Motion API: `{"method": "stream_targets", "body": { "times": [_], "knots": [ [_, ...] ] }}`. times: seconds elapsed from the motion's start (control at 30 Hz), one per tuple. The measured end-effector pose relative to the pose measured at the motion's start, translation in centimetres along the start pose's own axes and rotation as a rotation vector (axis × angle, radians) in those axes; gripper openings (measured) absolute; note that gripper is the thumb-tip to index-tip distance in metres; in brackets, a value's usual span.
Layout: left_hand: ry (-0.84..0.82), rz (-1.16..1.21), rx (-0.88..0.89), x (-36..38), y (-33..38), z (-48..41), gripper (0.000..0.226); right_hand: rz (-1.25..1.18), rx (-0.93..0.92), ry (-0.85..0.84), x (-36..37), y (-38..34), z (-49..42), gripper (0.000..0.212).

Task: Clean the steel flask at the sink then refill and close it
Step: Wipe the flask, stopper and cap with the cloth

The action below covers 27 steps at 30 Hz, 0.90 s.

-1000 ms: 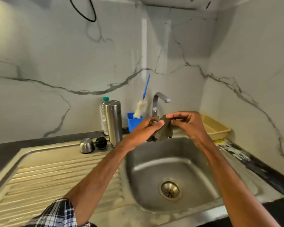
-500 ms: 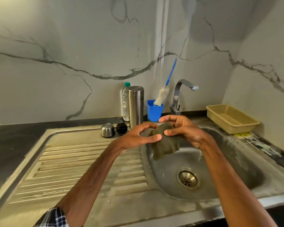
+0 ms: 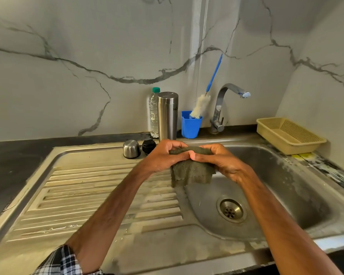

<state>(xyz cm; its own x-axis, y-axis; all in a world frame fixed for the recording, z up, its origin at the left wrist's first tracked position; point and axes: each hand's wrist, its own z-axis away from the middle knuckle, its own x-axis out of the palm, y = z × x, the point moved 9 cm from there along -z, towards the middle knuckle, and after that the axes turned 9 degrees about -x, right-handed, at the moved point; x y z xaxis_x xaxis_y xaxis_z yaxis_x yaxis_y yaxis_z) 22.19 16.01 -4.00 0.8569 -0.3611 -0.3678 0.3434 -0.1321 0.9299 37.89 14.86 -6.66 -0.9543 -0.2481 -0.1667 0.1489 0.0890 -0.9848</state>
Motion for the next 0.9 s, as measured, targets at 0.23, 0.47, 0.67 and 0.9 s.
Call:
{"method": "stream_targets", "body": {
  "times": [0.23, 0.47, 0.67, 0.9],
  "knots": [
    [-0.023, 0.199, -0.227, -0.4, -3.4, -0.3, 0.052, -0.110, 0.002, 0.147, -1.4, 0.6, -0.2, 0.047],
    [-0.034, 0.300, -0.242, -0.7, -4.2, -0.2, 0.071, -0.082, 0.016, 0.156, -1.3, 0.9, 0.0, 0.044],
    [-0.061, 0.134, -0.188, -0.1, -2.9, -0.1, 0.047, 0.224, 0.074, -0.092, 0.4, 1.4, 0.3, 0.060],
    [-0.097, 0.073, -0.086, 0.6, -1.8, 0.2, 0.031, 0.163, 0.056, -0.184, 2.2, 1.0, 0.7, 0.046]
  ]
}}
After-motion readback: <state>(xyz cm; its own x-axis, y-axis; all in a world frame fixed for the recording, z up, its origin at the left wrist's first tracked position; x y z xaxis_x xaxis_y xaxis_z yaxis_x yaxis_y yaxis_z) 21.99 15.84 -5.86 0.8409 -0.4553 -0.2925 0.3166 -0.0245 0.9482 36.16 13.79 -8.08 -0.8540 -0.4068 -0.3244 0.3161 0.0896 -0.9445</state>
